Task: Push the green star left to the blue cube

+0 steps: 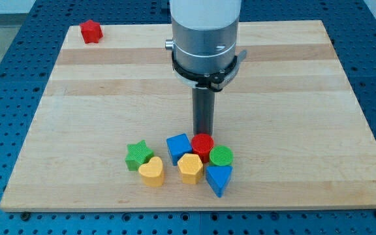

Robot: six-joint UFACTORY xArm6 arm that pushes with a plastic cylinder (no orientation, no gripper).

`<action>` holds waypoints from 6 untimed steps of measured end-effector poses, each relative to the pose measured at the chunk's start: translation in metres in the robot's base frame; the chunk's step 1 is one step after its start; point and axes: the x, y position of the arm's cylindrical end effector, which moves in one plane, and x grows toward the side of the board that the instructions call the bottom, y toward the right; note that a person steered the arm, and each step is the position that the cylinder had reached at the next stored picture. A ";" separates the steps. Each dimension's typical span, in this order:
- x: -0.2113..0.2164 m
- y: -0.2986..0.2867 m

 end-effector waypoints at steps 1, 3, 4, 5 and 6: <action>-0.006 -0.012; -0.014 -0.145; 0.011 -0.177; 0.030 -0.176; 0.030 -0.139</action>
